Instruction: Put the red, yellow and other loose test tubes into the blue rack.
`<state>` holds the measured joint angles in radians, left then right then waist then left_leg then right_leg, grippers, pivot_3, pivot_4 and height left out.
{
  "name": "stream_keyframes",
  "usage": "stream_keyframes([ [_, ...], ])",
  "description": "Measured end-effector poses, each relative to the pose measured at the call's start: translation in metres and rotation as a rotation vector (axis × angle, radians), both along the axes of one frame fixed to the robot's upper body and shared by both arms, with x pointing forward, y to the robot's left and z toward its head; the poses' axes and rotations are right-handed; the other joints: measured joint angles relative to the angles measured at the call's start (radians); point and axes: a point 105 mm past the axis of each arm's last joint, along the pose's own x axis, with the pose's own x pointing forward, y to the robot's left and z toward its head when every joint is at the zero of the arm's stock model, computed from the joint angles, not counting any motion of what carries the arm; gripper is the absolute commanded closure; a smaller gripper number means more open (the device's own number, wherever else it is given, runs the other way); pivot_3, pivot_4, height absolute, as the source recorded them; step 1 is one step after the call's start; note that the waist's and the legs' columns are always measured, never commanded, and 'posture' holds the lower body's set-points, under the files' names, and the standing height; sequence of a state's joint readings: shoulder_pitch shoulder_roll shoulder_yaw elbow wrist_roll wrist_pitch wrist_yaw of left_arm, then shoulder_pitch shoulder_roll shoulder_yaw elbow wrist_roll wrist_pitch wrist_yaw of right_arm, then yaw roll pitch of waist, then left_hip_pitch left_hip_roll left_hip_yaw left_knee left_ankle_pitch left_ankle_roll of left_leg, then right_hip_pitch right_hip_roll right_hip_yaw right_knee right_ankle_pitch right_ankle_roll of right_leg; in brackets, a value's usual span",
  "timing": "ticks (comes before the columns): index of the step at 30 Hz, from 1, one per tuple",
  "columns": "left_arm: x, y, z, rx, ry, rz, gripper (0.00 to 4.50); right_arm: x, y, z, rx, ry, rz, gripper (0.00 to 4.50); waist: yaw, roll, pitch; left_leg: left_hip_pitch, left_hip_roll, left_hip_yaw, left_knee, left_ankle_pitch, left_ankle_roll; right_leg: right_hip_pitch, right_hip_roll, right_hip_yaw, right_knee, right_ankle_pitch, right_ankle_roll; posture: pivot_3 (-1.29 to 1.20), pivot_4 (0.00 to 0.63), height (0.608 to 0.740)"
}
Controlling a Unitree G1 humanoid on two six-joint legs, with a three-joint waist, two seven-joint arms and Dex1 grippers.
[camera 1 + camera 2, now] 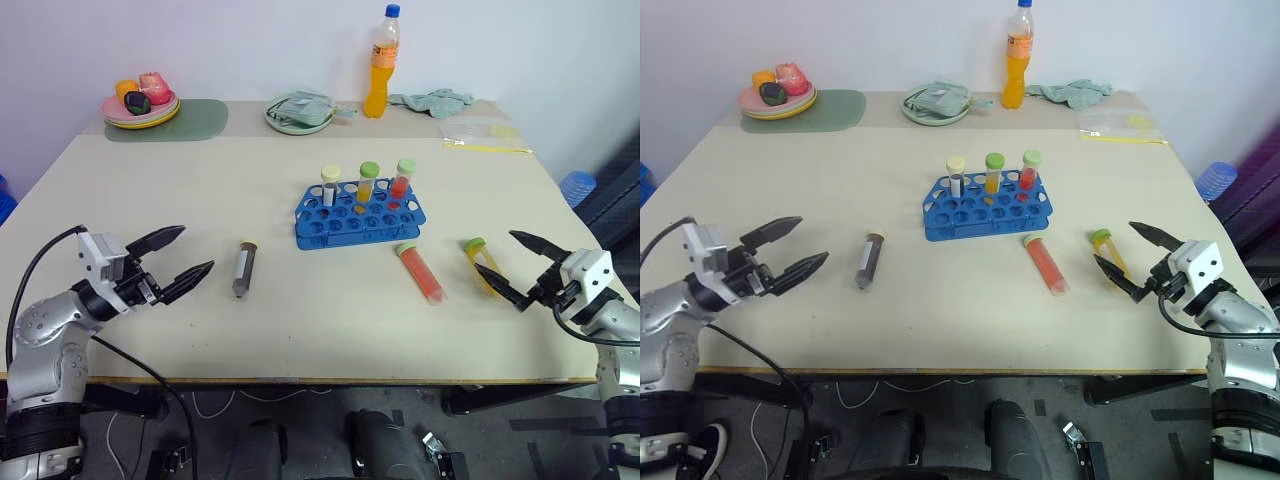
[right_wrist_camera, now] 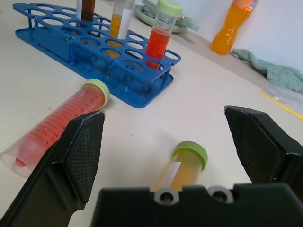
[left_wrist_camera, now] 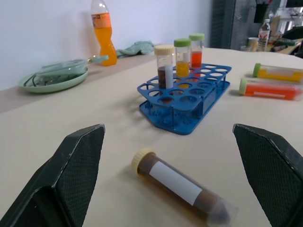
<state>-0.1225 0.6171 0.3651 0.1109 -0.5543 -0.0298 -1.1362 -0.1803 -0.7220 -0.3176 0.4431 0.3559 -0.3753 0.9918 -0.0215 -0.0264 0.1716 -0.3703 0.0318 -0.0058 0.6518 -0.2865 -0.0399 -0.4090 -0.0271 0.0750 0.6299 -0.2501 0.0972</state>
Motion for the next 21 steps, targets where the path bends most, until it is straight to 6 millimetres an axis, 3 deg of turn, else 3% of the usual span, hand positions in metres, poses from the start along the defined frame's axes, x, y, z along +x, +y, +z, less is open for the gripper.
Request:
stream_keyframes([
  [5,0.0,0.0,-0.007,-0.022,-0.01,0.002,0.04,0.006,0.002,0.011,-0.004,-0.029,0.013,0.0,0.001,0.0,0.0,0.0,0.0,0.0,0.0,0.0,0.0,0.0,0.0,0.0,0.0,0.0,0.0,0.0,0.15,0.74],
  [11,0.003,0.002,-0.009,-0.027,-0.012,-0.013,0.04,0.01,0.0,0.011,0.036,0.01,-0.023,0.0,0.004,0.0,0.0,-0.001,0.0,0.0,0.0,0.0,0.0,0.0,0.0,0.0,0.0,0.0,0.0,0.0,0.15,0.74],
  [21,0.014,-0.027,-0.004,-0.028,-0.026,-0.112,0.04,0.019,0.024,0.045,0.158,0.083,-0.093,0.0,0.003,0.001,0.0,-0.001,0.0,0.0,0.001,0.0,0.0,0.0,0.0,0.0,0.0,0.001,0.002,0.0,0.15,0.74],
])
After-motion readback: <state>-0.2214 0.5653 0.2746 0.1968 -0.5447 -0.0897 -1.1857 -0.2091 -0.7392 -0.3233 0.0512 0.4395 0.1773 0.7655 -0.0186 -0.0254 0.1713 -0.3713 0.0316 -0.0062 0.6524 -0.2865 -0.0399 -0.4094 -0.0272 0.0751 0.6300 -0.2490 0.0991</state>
